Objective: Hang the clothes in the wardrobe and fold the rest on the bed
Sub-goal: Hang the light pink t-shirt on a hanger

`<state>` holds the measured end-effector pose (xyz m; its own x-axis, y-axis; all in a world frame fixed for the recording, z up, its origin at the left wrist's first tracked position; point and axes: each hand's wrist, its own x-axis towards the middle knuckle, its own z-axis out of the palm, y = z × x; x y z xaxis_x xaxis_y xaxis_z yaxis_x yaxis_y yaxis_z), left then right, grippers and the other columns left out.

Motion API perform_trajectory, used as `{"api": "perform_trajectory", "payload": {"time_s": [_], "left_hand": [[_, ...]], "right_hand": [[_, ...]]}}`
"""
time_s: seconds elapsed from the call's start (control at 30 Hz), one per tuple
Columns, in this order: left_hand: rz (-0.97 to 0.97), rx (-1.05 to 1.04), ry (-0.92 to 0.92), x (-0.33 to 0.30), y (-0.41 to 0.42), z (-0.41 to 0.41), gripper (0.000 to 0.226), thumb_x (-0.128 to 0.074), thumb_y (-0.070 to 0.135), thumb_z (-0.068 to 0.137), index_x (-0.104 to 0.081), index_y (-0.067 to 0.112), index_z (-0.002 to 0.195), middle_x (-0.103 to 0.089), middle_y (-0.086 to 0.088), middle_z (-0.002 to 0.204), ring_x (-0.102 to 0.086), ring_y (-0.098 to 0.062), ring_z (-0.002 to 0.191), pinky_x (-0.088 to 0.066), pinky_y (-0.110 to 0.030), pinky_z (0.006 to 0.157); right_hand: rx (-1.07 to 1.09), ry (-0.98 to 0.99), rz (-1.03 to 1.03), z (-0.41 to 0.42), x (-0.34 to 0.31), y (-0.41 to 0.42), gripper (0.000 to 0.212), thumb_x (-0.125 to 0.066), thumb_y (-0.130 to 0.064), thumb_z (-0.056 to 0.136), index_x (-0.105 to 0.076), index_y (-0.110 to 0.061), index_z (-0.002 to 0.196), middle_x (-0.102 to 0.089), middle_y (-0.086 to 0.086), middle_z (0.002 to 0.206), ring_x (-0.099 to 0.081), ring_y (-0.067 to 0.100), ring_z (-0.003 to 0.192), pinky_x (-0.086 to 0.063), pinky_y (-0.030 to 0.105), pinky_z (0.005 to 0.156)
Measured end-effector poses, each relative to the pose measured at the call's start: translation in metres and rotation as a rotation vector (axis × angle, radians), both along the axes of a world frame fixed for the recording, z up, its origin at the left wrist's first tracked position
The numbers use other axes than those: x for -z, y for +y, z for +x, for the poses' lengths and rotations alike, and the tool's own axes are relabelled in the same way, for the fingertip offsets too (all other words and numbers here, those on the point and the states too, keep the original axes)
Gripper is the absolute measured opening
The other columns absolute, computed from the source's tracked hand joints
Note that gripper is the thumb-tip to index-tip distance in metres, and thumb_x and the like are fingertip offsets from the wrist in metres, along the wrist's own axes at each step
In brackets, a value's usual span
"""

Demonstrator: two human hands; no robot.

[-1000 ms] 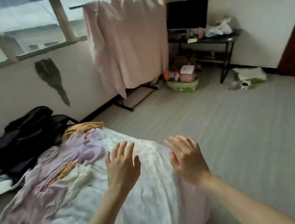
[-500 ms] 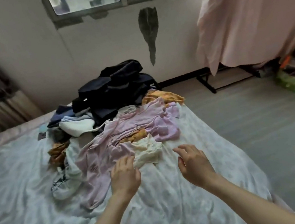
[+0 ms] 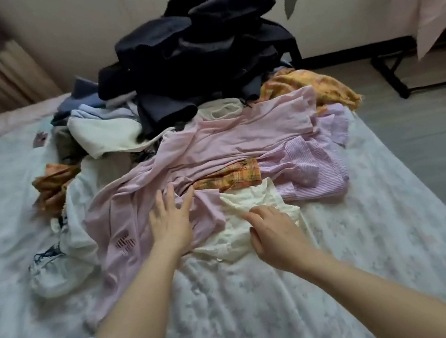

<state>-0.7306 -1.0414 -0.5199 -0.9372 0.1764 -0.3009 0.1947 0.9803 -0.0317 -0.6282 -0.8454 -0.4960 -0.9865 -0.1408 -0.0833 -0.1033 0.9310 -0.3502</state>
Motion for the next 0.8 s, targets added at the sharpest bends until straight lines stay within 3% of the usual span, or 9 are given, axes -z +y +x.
{"api": "perform_trajectory", "payload": {"time_s": [0.13, 0.2, 0.3, 0.43, 0.5, 0.57, 0.63, 0.7, 0.8], "left_hand": [[-0.108, 0.038, 0.145, 0.020, -0.010, -0.024, 0.047, -0.046, 0.015, 0.094, -0.038, 0.016, 0.140, -0.009, -0.007, 0.158, -0.008, -0.032, 0.144, -0.025, -0.045, 0.108], [0.059, 0.052, 0.287, 0.017, -0.016, -0.023, 0.032, -0.046, 0.004, 0.090, -0.059, 0.001, 0.119, -0.033, -0.015, 0.150, -0.026, -0.033, 0.138, -0.032, -0.045, 0.103], [0.332, 0.085, 0.373, -0.005, -0.026, -0.009, 0.024, -0.058, -0.010, 0.074, -0.067, -0.007, 0.096, -0.056, -0.024, 0.128, -0.050, -0.042, 0.121, -0.044, -0.050, 0.091], [0.558, -0.026, 0.085, -0.051, -0.032, 0.028, 0.039, -0.049, 0.018, 0.075, -0.069, 0.008, 0.107, -0.068, -0.024, 0.097, -0.063, -0.041, 0.091, -0.046, -0.042, 0.074], [0.809, -0.126, -0.017, -0.082, -0.030, 0.053, 0.032, -0.044, 0.023, 0.069, -0.066, 0.004, 0.085, -0.064, -0.012, 0.069, -0.062, -0.034, 0.074, -0.041, -0.038, 0.064], [1.075, -0.200, -0.056, -0.114, -0.019, 0.075, 0.010, -0.047, 0.019, 0.070, -0.055, 0.015, 0.066, -0.054, 0.009, 0.053, -0.051, -0.009, 0.055, -0.034, -0.030, 0.055], [1.251, -0.210, -0.044, -0.147, -0.010, 0.095, 0.019, -0.054, 0.010, 0.077, -0.049, 0.021, 0.063, -0.050, 0.011, 0.051, -0.042, 0.001, 0.051, -0.034, -0.024, 0.054], [1.342, -0.156, 0.000, -0.181, -0.003, 0.115, 0.019, -0.058, 0.002, 0.079, -0.055, 0.017, 0.068, -0.055, 0.006, 0.059, -0.049, -0.006, 0.056, -0.040, -0.028, 0.057], [1.408, -0.004, 0.052, -0.224, 0.015, 0.149, 0.008, -0.066, 0.006, 0.077, -0.067, 0.006, 0.085, -0.059, -0.015, 0.081, -0.058, -0.023, 0.071, -0.052, -0.027, 0.064]], "right_hand": [[0.030, -0.008, -0.023, -0.013, 0.021, 0.001, 0.044, -0.037, -0.017, 0.094, -0.041, -0.018, 0.137, -0.048, 0.002, 0.128, -0.043, 0.022, 0.115, -0.036, 0.033, 0.094], [0.051, 0.001, -0.022, -0.016, 0.022, -0.001, 0.044, -0.037, -0.017, 0.093, -0.041, -0.018, 0.137, -0.049, 0.002, 0.128, -0.044, 0.022, 0.114, -0.036, 0.033, 0.093], [0.073, 0.011, -0.021, -0.015, 0.012, -0.009, 0.044, -0.038, -0.020, 0.094, -0.039, -0.019, 0.138, -0.048, 0.001, 0.131, -0.044, 0.022, 0.117, -0.036, 0.035, 0.095], [0.027, -0.026, -0.140, -0.005, -0.009, -0.030, 0.064, -0.048, -0.037, 0.092, -0.023, -0.018, 0.148, -0.037, 0.001, 0.143, -0.037, 0.021, 0.128, -0.034, 0.038, 0.103], [-0.023, -0.062, -0.273, 0.003, -0.030, -0.046, 0.085, -0.060, -0.042, 0.086, -0.010, -0.016, 0.150, -0.022, 0.001, 0.153, -0.025, 0.020, 0.138, -0.025, 0.036, 0.112], [-0.030, -0.027, -0.461, 0.012, -0.058, -0.060, 0.095, -0.073, -0.034, 0.079, -0.011, -0.016, 0.148, -0.018, -0.002, 0.153, -0.018, 0.018, 0.142, -0.015, 0.029, 0.116], [0.032, 0.045, -0.740, 0.027, -0.091, -0.070, 0.077, -0.077, -0.019, 0.076, -0.030, -0.028, 0.137, -0.036, -0.003, 0.143, -0.033, 0.016, 0.134, -0.023, 0.029, 0.113], [0.180, 0.073, -0.910, 0.049, -0.126, -0.073, 0.055, -0.073, -0.010, 0.077, -0.049, -0.025, 0.124, -0.058, 0.002, 0.123, -0.054, 0.013, 0.115, -0.042, 0.030, 0.098], [0.324, 0.154, -0.835, 0.089, -0.171, -0.054, 0.038, -0.069, -0.005, 0.080, -0.057, -0.014, 0.115, -0.066, -0.005, 0.103, -0.062, 0.010, 0.097, -0.050, 0.024, 0.084]]}}
